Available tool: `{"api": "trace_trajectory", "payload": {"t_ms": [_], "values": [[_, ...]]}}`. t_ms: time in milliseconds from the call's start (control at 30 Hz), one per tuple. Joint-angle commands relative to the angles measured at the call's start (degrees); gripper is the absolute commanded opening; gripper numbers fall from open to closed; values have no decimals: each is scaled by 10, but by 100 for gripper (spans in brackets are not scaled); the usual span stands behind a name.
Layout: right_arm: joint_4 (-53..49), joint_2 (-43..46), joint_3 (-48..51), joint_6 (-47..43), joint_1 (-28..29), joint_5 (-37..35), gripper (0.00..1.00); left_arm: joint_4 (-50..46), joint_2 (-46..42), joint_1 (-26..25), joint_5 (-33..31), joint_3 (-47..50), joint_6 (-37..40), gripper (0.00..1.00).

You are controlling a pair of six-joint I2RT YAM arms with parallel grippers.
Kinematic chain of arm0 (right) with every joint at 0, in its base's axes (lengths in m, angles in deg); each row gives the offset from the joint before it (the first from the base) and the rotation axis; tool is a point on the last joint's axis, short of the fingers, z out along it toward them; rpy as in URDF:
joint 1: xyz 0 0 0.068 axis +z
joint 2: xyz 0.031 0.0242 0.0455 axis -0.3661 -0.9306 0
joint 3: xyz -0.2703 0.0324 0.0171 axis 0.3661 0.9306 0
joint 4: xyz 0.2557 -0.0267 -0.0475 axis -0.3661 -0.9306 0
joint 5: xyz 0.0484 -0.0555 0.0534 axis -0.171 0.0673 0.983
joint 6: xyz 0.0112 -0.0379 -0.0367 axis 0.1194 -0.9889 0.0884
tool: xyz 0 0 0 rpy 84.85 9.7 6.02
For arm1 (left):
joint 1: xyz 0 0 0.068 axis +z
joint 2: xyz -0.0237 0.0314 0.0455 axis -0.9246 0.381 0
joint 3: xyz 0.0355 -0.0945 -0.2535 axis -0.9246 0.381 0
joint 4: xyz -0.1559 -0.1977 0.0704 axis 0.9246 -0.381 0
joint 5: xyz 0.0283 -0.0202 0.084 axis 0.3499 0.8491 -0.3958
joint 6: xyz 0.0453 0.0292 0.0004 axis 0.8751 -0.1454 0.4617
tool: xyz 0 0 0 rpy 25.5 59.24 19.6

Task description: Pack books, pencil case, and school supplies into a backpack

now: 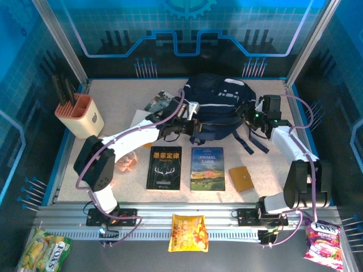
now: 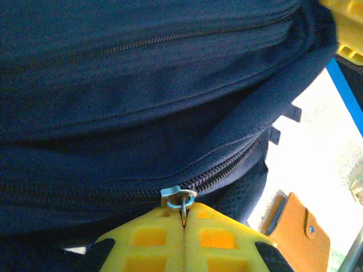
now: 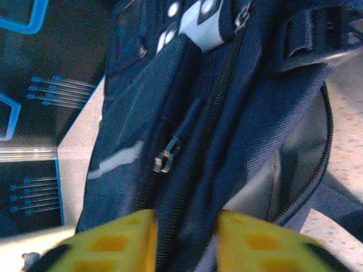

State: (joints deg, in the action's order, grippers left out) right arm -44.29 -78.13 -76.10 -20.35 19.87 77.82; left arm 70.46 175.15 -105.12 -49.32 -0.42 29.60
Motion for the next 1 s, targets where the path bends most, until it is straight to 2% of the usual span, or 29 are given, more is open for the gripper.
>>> {"api": "trace_trajectory", "payload": {"t_ms": [0, 167, 300, 433, 600, 867, 967], "values": [[-29, 37, 42, 9, -15, -22, 53, -16, 42, -28, 34, -45, 8, 0], [-54, 119, 134, 79, -9, -58, 74, -69, 116, -49, 37, -107, -4, 0], [-38, 154, 192, 137, 15, -59, 80, -90, 146, -54, 44, -124, -19, 0], [0, 142, 211, 187, 60, -60, 82, -95, 151, -55, 52, -125, -29, 0], [56, 80, 197, 227, 104, -67, 84, -113, 152, -55, 59, -133, -30, 0], [96, -8, 167, 235, 129, -78, 83, -145, 153, -55, 77, -149, -22, 0], [101, -30, 165, 233, 129, -87, 78, -159, 152, -55, 81, -157, -17, 0]]}}
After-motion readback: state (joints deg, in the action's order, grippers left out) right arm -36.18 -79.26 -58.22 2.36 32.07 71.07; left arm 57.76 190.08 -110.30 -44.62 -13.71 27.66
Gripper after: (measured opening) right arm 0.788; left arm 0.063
